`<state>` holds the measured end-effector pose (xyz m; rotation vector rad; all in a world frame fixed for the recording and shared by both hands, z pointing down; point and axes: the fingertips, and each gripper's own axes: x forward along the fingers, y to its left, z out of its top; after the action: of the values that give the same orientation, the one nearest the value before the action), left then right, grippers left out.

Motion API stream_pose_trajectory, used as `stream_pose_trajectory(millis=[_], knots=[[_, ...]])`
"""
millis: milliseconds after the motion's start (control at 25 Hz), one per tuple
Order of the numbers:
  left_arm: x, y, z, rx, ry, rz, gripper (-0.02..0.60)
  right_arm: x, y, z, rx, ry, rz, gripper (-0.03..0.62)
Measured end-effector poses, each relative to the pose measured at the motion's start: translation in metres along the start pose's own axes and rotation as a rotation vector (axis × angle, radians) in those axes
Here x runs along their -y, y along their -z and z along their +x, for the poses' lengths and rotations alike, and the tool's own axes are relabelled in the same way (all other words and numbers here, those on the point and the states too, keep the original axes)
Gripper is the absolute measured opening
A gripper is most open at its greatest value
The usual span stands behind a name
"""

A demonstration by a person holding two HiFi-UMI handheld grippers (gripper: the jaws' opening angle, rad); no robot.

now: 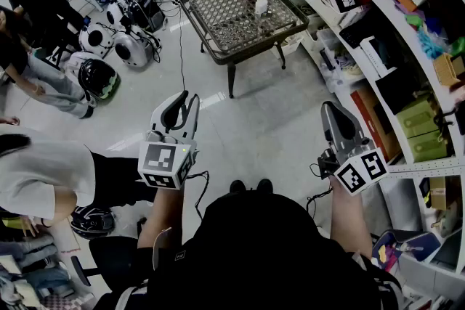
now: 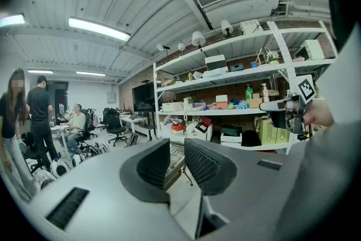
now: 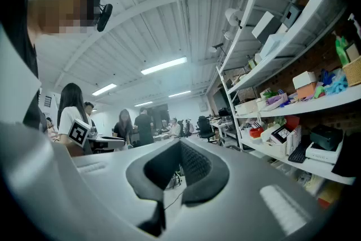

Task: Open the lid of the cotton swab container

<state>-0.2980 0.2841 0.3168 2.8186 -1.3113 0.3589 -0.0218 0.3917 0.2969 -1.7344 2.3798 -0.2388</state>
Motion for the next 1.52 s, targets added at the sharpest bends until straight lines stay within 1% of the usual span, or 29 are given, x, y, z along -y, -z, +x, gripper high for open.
stream_pose_trajectory(millis=[360, 480, 640, 760, 920, 1160, 1320, 1520], knots=[[0.014, 0.005, 0.005, -0.02, 0.032, -0.004, 0.08, 0.002, -0.002, -0.004, 0.001, 0.01, -0.011, 0.008], [0.019, 0.003, 0.009, -0.025, 0.031, -0.003, 0.08, 0.006, -0.001, -0.003, -0.004, 0.008, -0.009, 0.008], [0.027, -0.002, 0.015, -0.033, 0.024, 0.002, 0.08, 0.012, -0.003, -0.003, 0.002, -0.007, -0.005, 0.008], [0.037, -0.003, 0.018, -0.028, 0.03, 0.01, 0.08, 0.016, -0.01, -0.006, 0.026, -0.033, 0.003, 0.008], [0.051, 0.001, 0.018, -0.035, 0.024, 0.008, 0.08, 0.026, -0.01, -0.016, 0.042, -0.053, 0.03, 0.009], [0.074, -0.007, 0.023, -0.034, 0.006, 0.011, 0.08, 0.042, -0.006, -0.041, 0.026, -0.071, 0.069, 0.009], [0.09, -0.009, 0.035, -0.036, 0.016, 0.003, 0.078, 0.057, -0.004, -0.05, 0.01, -0.069, 0.086, 0.009], [0.099, -0.012, 0.054, -0.034, 0.036, 0.003, 0.078, 0.073, 0.002, -0.048, -0.008, -0.057, 0.099, 0.009]])
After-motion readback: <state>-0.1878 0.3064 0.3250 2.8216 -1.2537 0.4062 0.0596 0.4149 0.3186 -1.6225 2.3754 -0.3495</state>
